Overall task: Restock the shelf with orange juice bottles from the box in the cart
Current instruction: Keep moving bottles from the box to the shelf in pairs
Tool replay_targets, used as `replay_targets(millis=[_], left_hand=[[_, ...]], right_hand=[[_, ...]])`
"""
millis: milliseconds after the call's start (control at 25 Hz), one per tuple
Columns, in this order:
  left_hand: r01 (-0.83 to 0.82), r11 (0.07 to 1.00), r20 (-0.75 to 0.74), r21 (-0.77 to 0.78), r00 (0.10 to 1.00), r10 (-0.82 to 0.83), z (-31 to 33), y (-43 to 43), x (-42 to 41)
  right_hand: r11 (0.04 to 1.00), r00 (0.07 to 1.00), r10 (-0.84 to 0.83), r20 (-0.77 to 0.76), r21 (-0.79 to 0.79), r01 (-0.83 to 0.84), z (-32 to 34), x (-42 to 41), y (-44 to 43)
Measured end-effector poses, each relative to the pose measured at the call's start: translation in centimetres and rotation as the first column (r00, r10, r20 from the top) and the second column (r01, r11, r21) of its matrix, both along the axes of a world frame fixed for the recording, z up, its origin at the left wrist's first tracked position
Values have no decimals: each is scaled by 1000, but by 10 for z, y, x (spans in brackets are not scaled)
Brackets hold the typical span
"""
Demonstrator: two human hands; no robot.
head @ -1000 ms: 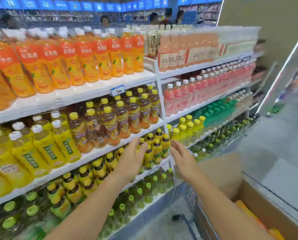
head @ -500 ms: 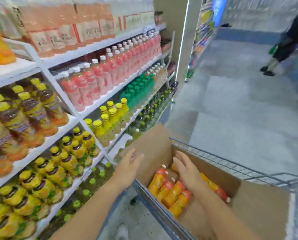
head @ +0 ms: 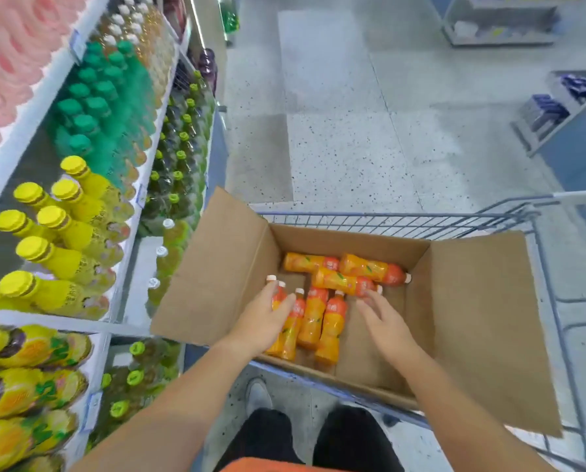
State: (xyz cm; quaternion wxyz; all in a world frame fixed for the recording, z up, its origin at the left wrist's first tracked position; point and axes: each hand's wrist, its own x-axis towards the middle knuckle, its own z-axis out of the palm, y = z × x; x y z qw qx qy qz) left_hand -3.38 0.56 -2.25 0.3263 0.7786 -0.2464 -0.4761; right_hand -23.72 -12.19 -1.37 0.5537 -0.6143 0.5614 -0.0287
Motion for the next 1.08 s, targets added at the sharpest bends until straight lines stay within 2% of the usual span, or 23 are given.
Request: replay_targets(millis=[280,440,560,680,760,920,1080], left_hand=[[143,949,18,282,988,-154,-102,-14,10],[88,944,85,317,989,-121,-157,-17,21],[67,916,59,397,993,-98,-202,-11,28],[8,899,46,438,998,-32,-210,-26,27],[-70,881,96,468,995,28,-224,-35,29],[-182,868,150,462,981,126,-242,-45,29],[-252,876,198,411,963,185,-256,-46,24]], right_hand=[[986,983,8,-182,165,23,-110,-4,9],[976,970,48,-239,215,5,-161,2,11],[968,958,99,-271,250,-29,-192,7,9],[972,953,121,-279,226,-57,-219,13,2],[973,956,113,-271,227,-51,-237,19,-2],[975,959,-15,-283,209,77,-269,33,-5],[947,913,-151,-379,211,244,-297,43,-11]])
